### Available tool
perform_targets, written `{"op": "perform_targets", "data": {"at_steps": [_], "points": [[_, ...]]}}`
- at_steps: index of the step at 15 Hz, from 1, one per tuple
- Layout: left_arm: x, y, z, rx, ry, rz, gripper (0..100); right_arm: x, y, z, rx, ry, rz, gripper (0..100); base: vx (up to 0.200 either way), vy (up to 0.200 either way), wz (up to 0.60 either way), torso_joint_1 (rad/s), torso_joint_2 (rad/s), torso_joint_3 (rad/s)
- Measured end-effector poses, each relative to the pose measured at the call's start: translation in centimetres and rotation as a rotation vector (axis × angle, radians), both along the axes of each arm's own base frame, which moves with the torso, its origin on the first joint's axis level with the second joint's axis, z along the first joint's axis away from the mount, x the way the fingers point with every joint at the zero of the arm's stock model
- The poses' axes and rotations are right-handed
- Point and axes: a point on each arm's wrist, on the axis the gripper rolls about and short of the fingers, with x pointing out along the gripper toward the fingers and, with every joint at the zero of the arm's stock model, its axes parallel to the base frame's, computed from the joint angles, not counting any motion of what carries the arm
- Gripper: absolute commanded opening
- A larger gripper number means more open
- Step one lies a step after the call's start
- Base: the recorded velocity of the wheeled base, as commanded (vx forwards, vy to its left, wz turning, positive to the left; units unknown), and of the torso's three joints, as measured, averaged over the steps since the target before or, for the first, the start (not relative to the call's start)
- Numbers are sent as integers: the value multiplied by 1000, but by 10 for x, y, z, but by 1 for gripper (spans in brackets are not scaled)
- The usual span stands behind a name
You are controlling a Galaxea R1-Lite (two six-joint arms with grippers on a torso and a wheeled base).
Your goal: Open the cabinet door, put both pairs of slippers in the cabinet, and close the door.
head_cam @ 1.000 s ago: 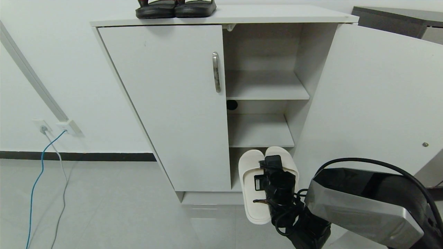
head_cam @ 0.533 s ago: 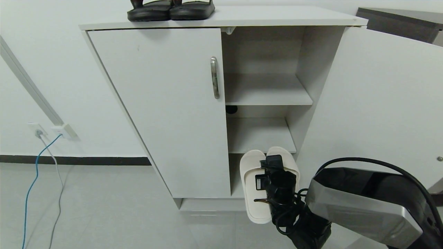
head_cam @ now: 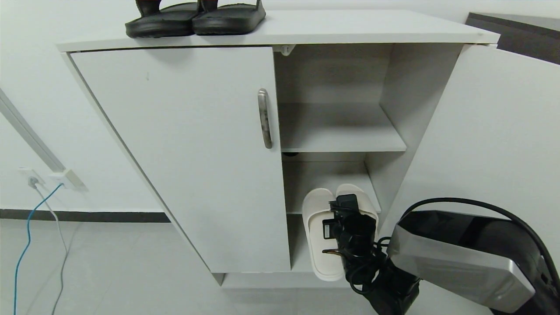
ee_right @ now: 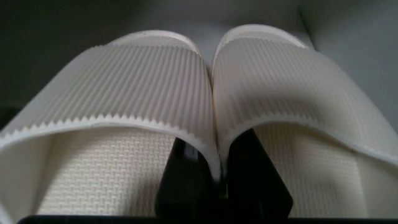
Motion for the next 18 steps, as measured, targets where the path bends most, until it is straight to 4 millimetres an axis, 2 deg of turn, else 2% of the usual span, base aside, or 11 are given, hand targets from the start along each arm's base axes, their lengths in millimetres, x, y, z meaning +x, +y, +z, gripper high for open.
{"op": "perform_targets", "data": {"at_steps": [5, 9, 14, 18], "points": [[0, 0, 0, 0, 0, 0, 0, 16, -11, 4, 6, -5, -27, 0, 0, 0, 0, 0, 0, 0], [0, 0, 0, -1, -1, 1, 0, 31, -3, 8, -20, 32, -33, 0, 0, 0, 0, 0, 0, 0], [0, 0, 0, -3, -1, 3, 0, 65, 11, 20, 3, 55, -52, 0, 0, 0, 0, 0, 0, 0], [0, 0, 0, -2, -1, 3, 0, 83, 10, 21, -2, 72, -41, 0, 0, 0, 0, 0, 0, 0]]}}
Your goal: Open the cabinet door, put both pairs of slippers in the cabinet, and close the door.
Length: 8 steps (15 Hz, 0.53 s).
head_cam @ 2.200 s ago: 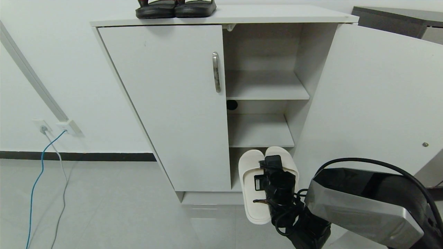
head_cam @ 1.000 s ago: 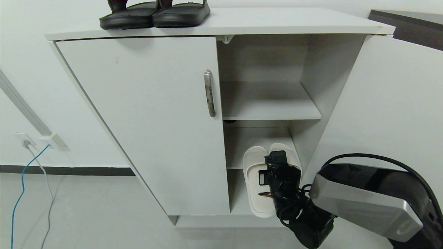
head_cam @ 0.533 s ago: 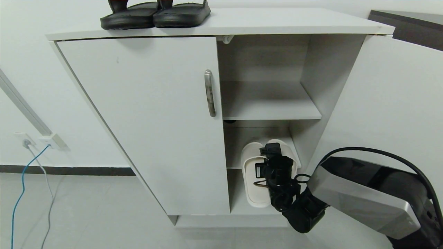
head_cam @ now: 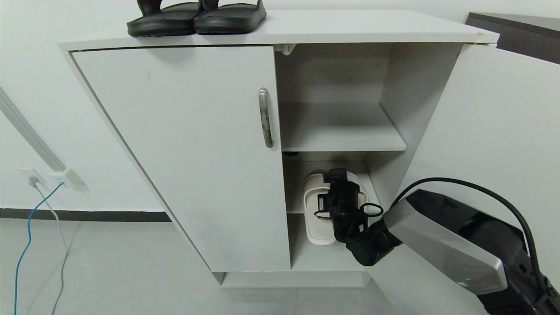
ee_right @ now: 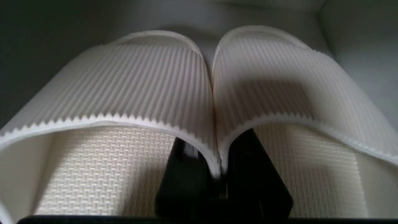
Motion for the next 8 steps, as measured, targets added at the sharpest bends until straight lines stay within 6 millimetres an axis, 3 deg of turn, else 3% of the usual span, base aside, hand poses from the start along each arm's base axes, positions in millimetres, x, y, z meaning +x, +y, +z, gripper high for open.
{"op": "perform_targets", "data": {"at_steps": [8], "points": [[0, 0, 0, 1, 0, 0, 0, 28, -5, 9, 16, -19, -8, 0, 0, 0, 0, 0, 0, 0]]}}
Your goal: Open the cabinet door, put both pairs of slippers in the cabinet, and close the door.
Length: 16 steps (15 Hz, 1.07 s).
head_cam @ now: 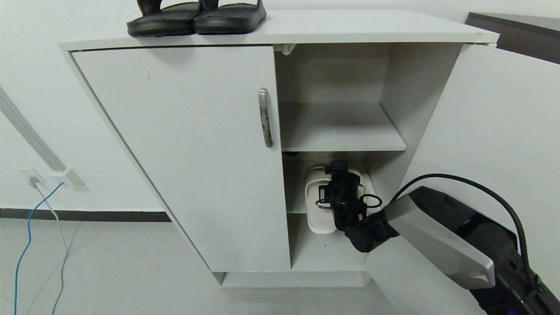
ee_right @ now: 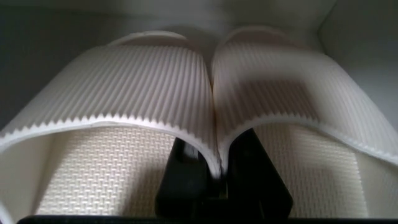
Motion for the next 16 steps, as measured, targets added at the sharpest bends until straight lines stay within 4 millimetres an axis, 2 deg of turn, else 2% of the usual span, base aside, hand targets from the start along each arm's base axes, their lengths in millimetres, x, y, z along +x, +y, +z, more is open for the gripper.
{"op": "perform_targets", "data": {"at_steps": [2, 8, 14, 15, 16], "points": [[0, 0, 0, 0, 0, 0, 0, 7, 1, 3, 8, -22, -6, 0, 0, 0, 0, 0, 0, 0], [0, 0, 0, 0, 0, 0, 0, 22, 3, -5, 9, -52, -24, 0, 0, 0, 0, 0, 0, 0], [0, 0, 0, 0, 0, 2, 0, 26, 1, -6, 0, -60, -32, 0, 0, 0, 0, 0, 0, 0], [0, 0, 0, 0, 0, 2, 0, 27, 1, -7, 0, -60, -32, 100, 0, 0, 0, 0, 0, 0], [0, 0, 0, 0, 0, 2, 0, 27, 1, -7, -1, -59, -32, 100, 0, 0, 0, 0, 0, 0]]}}
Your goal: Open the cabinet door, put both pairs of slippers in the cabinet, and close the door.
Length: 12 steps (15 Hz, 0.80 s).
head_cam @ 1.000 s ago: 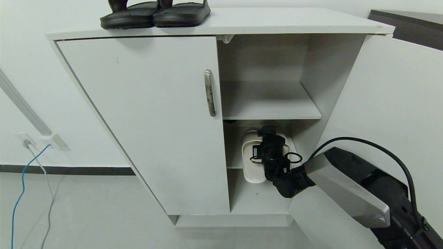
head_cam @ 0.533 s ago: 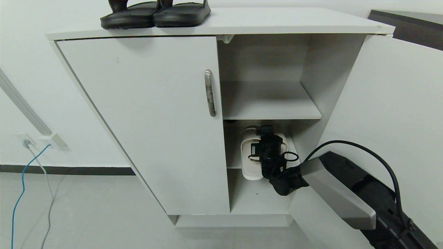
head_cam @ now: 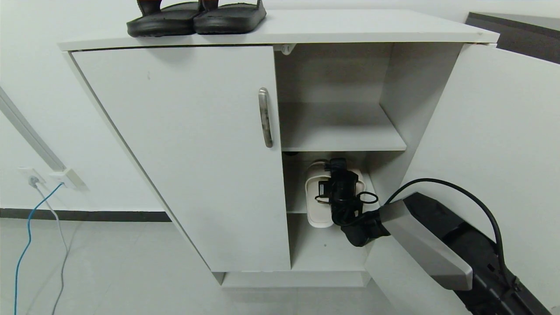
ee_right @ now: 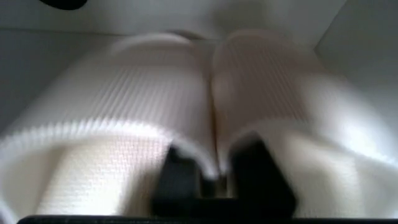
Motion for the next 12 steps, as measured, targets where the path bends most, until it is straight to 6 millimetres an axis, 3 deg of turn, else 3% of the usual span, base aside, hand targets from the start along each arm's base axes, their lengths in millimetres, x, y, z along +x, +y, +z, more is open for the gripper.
{"op": "perform_targets", "data": {"at_steps": [6, 12], "points": [[0, 0, 0, -1, 0, 0, 0, -13, -5, -7, -21, 34, 4, 100, 0, 0, 0, 0, 0, 0], [0, 0, 0, -1, 0, 0, 0, -61, -9, 3, -29, 46, 48, 100, 0, 0, 0, 0, 0, 0]]}}
